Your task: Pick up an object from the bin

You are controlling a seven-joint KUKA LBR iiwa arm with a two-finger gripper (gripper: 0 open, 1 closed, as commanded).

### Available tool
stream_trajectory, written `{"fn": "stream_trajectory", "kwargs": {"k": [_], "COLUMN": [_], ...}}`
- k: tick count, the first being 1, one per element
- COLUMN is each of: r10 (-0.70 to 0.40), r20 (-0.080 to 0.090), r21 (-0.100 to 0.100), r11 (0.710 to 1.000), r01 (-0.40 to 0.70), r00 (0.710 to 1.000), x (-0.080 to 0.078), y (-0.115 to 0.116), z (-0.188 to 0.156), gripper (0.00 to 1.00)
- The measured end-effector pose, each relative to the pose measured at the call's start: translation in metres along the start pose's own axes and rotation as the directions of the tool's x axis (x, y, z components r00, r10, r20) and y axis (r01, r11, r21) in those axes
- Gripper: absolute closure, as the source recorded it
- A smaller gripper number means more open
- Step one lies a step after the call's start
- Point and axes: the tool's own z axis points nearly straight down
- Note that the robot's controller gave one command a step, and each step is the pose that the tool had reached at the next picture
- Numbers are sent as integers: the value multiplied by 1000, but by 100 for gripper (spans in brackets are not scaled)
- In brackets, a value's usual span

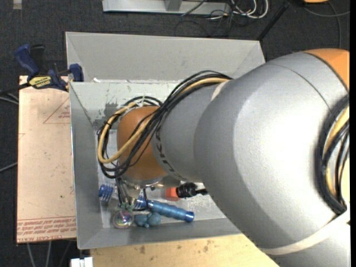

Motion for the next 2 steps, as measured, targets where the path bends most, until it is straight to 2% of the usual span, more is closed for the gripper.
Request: {"fn": "stream_trajectory", "kwargs": {"k": [1, 2], "r10": [-2, -5], "r20": [6, 5], "r21": [-4, -2], "r11": [1000, 1000], "r01": [2, 5], "r00": [1000, 1000], "x": [-1, -1], "y": [2, 3], "z": [-76, -122], "gripper": [100, 100]}}
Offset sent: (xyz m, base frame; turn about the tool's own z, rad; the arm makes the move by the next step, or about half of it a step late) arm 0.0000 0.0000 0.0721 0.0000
